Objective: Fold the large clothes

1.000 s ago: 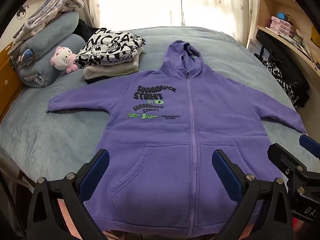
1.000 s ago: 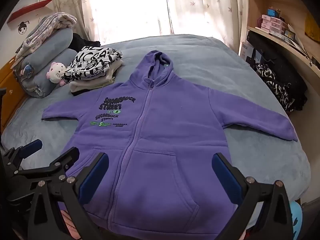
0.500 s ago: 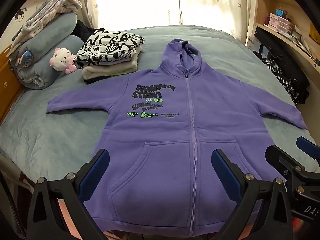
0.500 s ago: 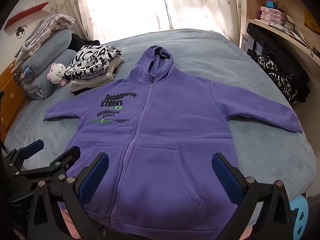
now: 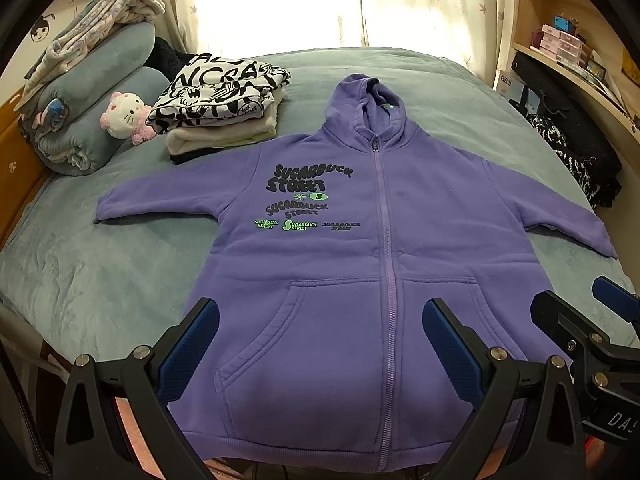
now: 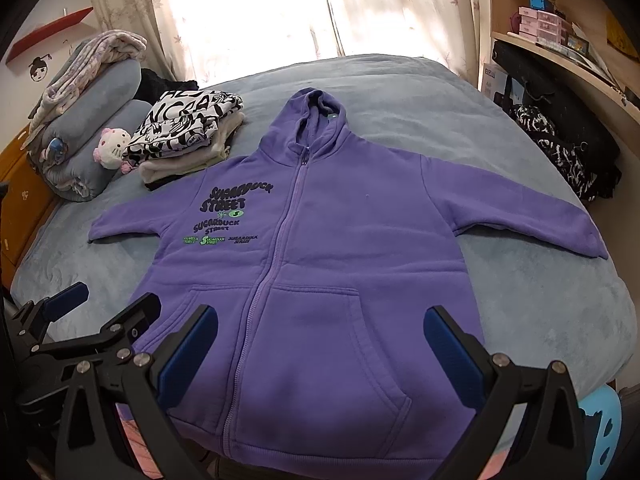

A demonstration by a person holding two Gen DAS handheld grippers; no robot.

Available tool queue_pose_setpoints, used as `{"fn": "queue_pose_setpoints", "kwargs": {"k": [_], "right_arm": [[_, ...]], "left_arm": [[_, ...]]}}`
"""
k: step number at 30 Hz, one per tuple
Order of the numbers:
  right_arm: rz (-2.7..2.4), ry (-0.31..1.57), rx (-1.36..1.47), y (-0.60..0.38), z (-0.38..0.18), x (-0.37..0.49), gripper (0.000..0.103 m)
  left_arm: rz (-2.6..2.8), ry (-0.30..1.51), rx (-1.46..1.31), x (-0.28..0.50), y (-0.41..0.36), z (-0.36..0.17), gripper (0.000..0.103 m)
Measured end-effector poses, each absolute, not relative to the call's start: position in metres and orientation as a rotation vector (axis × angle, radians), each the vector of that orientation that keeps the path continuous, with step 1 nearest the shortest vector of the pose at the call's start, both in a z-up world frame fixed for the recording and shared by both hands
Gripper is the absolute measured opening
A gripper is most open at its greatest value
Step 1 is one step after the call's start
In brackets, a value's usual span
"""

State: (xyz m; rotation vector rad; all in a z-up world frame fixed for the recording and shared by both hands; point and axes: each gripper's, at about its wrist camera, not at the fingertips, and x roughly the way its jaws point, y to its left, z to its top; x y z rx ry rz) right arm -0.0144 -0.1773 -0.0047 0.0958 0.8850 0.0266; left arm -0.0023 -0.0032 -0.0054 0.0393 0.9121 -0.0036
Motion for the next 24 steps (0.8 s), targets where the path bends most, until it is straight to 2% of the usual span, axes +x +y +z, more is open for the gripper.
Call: {"fn": "queue_pose_setpoints", "kwargs": {"k": [24], "right_arm": [[0.036, 0.889, 0.131, -0.189, -0.001, -0.008, 0.103]], "left_arm": [[0.005, 0.906, 0.052, 0.000, -0.009, -0.003, 0.100]]}}
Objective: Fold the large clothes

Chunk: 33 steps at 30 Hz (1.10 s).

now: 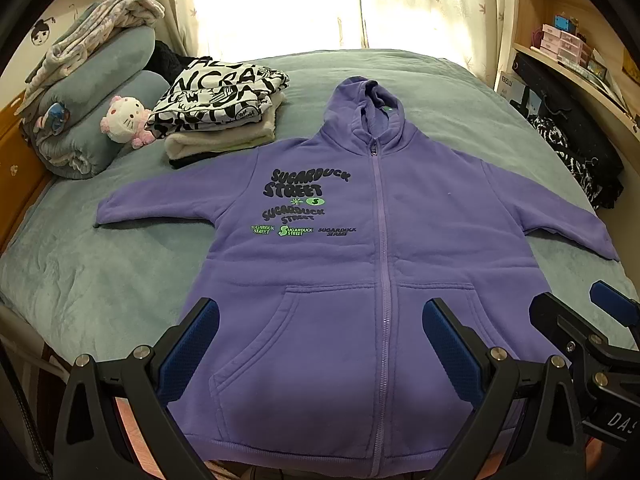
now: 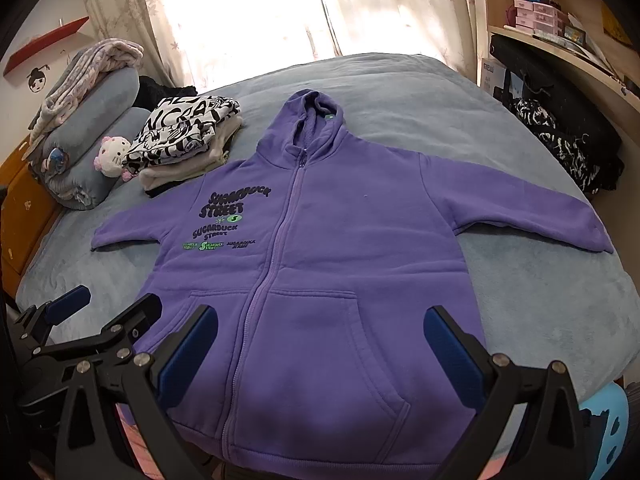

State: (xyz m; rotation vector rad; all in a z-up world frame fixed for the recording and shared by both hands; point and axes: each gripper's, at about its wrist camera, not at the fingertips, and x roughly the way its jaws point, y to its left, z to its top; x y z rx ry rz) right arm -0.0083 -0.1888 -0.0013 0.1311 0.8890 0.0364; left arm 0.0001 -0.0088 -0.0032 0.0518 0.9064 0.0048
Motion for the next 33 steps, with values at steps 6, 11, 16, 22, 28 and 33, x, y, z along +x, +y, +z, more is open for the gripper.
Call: {"fn": "queue_pose_setpoints", "kwargs": {"k": [6, 11, 16, 22, 28, 33], "right_arm": [[0.037, 0.883, 0.155, -0.196, -0.004, -0.006, 0.103], [0.032, 0.860, 0.163, -0.206, -0.001, -0.003, 0.103], [0.037, 0.835, 0.172, -0.216, 0.005, 0.003, 0.103], [0.046, 0.802, 0.174, -0.225, 0.012, 0.008, 0.103], [0.045, 0.761, 0.198, -0.241, 0.024, 0.019, 0.103], [0.014, 0.708, 0.195, -0.261, 0.041, 0.027, 0.103]], "left_arm": [[0.009, 0.896, 0.078, 0.007, -0.021, -0.001, 0.100], [0.008, 0.872, 0.103, 0.011, -0.033, 0.005, 0.100], [0.014, 0.845, 0.126, 0.018, -0.044, 0.014, 0.100], [-0.005, 0.833, 0.107, 0.030, -0.051, 0.022, 0.100], [-0.047, 0.781, 0.110, 0.044, -0.066, 0.038, 0.101], [-0.066, 0.717, 0.137, 0.058, -0.089, 0.055, 0.101]]}}
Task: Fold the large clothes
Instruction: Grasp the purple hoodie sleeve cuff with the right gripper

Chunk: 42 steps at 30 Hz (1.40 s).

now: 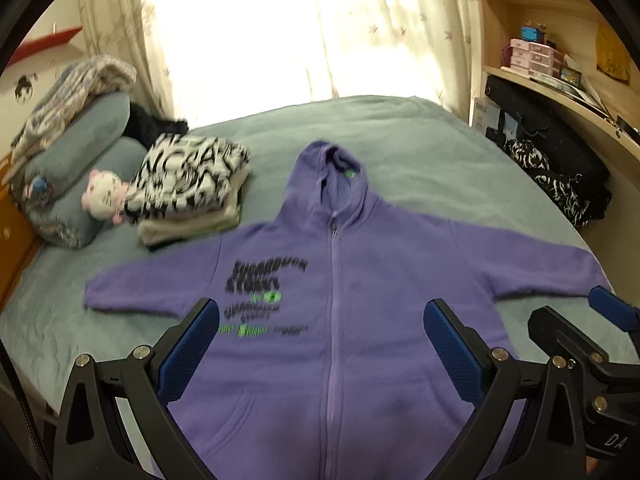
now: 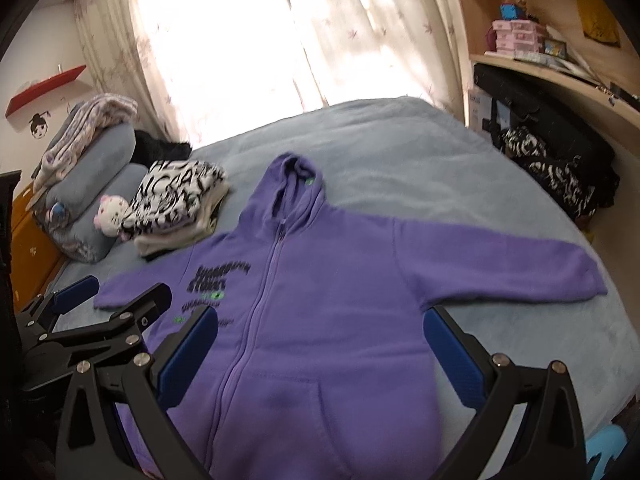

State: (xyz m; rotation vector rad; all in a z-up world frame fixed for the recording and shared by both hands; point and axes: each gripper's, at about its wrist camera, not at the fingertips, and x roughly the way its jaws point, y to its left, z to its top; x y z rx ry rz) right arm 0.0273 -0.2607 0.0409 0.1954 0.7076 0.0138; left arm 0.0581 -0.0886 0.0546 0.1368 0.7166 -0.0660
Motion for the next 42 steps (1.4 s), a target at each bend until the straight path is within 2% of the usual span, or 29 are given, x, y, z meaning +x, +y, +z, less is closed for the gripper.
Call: {"fn": "queue_pose_setpoints", "kwargs": {"k": [11, 17, 21, 29, 33, 42], "right_arm": [[-0.325, 0.478, 0.051, -0.347, 0.084, 0.034, 0.103], [-0.420, 0.514, 0.100, -0.408, 0.075, 0.048, 0.103], [-0.478, 0.551, 0.233, -0.459, 0.049, 0.054, 0.103], [-0.475, 0.717, 0.527, -0.538, -0.039, 0.056, 0.102], [-0.511, 0.787, 0.675, -0.564, -0.082, 0.048, 0.091], [-0.553, 0.871, 0.886, -0.599, -0.142, 0.049, 0.089]], "left_arm": [[-0.086, 0.586, 0.155, 0.106, -0.148, 0.080, 0.101], [-0.130, 0.569, 0.207, 0.139, -0.195, 0.064, 0.101], [-0.163, 0.605, 0.207, 0.159, -0.225, 0.037, 0.101], [-0.150, 0.671, 0.232, 0.186, -0.269, -0.030, 0.101], [-0.163, 0.740, 0.235, 0.193, -0.284, -0.063, 0.101], [-0.215, 0.837, 0.242, 0.194, -0.297, -0.100, 0.101]]}}
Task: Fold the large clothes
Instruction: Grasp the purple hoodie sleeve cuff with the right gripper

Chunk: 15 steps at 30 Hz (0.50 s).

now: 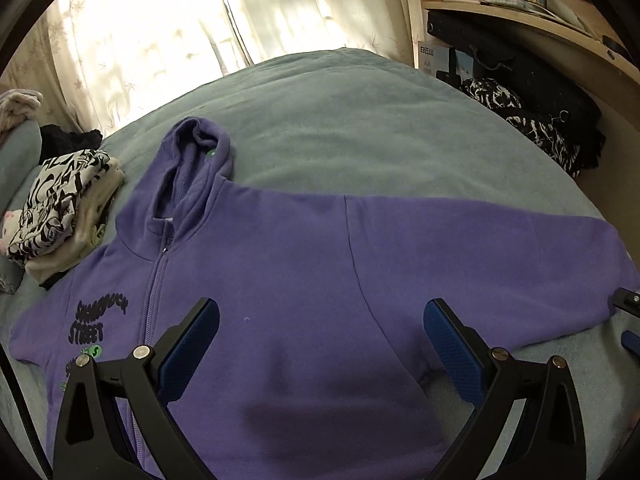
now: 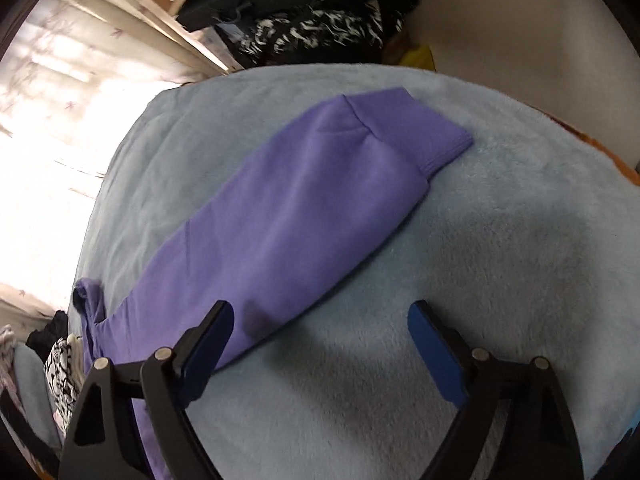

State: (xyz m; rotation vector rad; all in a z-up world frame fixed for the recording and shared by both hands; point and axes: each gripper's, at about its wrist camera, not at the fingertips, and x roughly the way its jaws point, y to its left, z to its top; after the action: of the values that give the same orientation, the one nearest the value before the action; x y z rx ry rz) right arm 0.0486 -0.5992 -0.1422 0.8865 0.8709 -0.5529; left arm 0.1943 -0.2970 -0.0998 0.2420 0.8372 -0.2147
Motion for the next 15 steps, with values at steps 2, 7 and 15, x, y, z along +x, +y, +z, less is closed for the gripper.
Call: {"fn": "queue_pose_setpoints", "kwargs": {"k": [2, 7, 15], "right_arm": [[-0.564, 0.873, 0.890, -0.602, -0.146, 0.056, 0.089], [-0.573, 0.827, 0.961, -0.613, -0.146, 0.071, 0.065], [-0.545, 0.694, 0.774, -0.576, -0.080, 0.104, 0.011]], "left_arm": [[-0.218, 0.848, 0.226, 0.194, -0.292, -0.101, 0.101], [-0.215, 0.860, 0.212, 0.196, -0.274, -0.098, 0.101], [-0.165, 0.807, 0.164, 0.190, -0.214, -0.080, 0.101]]}}
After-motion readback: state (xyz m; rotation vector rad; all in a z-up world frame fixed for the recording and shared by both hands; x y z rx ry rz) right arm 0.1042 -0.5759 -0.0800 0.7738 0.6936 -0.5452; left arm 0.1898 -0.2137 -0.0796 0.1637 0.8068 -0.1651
